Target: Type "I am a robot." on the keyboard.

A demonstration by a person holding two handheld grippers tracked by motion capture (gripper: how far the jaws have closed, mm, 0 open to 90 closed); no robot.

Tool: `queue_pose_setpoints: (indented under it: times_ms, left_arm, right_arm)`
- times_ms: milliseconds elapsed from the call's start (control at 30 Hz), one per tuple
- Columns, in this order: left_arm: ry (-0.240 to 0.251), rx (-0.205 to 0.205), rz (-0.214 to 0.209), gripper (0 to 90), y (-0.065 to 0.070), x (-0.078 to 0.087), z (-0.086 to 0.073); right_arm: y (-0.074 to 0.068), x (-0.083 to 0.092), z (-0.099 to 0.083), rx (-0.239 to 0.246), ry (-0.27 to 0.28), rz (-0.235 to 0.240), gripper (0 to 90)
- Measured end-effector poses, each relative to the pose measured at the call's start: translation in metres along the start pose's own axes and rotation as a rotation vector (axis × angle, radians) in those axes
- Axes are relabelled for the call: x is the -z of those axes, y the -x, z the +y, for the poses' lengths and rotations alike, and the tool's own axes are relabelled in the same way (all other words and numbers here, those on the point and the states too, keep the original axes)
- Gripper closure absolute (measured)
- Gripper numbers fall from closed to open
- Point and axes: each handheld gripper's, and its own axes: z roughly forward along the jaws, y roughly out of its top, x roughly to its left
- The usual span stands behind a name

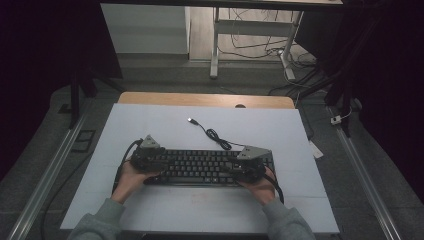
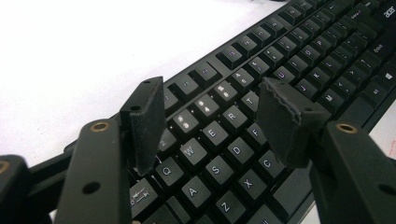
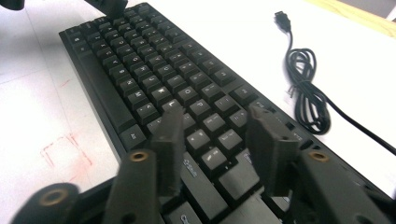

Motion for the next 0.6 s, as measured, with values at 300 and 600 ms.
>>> queue_pose_setpoints:
  times_ms: [300,600]
  left_arm:
    - [-0.010,-0.002,-0.001,40.8,0.000,-0.002,-0.001]
    - [-0.010,-0.004,-0.001,40.4,0.001,-0.002,-0.001]
  right_arm:
    - [-0.008,-0.025,0.012,0.022,-0.067,0.073,89.5]
    - [-0.013,-0.055,0.026,0.027,-0.098,0.061,89.6]
